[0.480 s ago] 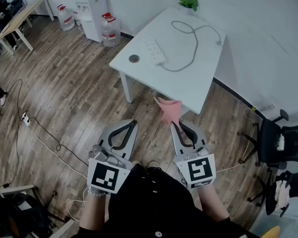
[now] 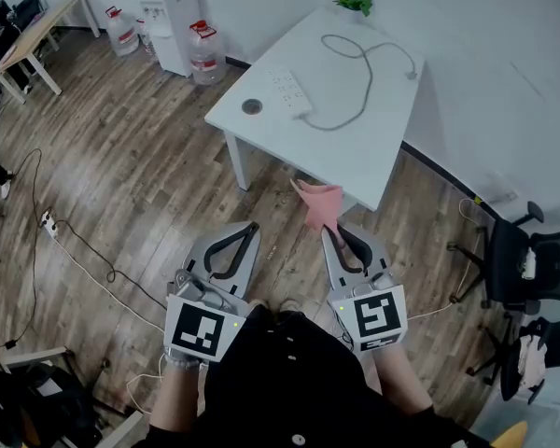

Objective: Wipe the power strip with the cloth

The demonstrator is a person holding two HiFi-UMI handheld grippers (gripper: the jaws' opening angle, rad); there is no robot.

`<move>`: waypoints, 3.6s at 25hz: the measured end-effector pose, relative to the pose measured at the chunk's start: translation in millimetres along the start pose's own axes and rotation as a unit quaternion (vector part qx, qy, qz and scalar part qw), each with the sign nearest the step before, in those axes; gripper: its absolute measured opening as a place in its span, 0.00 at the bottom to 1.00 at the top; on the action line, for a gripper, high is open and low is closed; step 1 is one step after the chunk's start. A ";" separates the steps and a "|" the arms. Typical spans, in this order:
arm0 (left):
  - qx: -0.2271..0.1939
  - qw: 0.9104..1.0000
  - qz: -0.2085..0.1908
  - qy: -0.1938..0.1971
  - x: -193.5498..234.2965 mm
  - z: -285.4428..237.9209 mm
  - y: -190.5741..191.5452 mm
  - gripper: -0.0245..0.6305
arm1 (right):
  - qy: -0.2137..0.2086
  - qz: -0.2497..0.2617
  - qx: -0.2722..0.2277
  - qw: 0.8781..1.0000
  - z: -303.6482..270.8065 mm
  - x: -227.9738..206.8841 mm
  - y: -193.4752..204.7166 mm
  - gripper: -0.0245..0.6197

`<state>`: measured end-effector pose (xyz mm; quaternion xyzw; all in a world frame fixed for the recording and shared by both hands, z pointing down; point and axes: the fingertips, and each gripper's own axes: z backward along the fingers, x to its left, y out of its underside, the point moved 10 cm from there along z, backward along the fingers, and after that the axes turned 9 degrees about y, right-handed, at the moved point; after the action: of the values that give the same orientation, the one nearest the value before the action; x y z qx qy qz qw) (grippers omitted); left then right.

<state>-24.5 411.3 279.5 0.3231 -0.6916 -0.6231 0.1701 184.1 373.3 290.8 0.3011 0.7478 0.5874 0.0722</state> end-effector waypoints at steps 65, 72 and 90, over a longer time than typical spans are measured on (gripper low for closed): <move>0.007 0.998 -0.039 -0.052 162.6 -108.5 6.5 0.06 | -0.029 0.033 -0.031 0.999 -198.3 -81.6 -44.1 0.11; 0.006 0.997 -0.030 -0.066 201.2 -173.1 6.4 0.06 | -0.051 0.003 -0.035 0.998 -265.5 -133.9 -41.6 0.11; 0.020 0.999 -0.018 -0.044 236.0 -276.2 -7.5 0.06 | -0.057 -0.017 -0.007 0.998 -326.2 -214.1 -29.4 0.11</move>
<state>-19.6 48.1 278.4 0.3105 -0.7050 -0.6259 0.1218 195.7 -17.4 308.8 0.3203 0.7435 0.5732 0.1267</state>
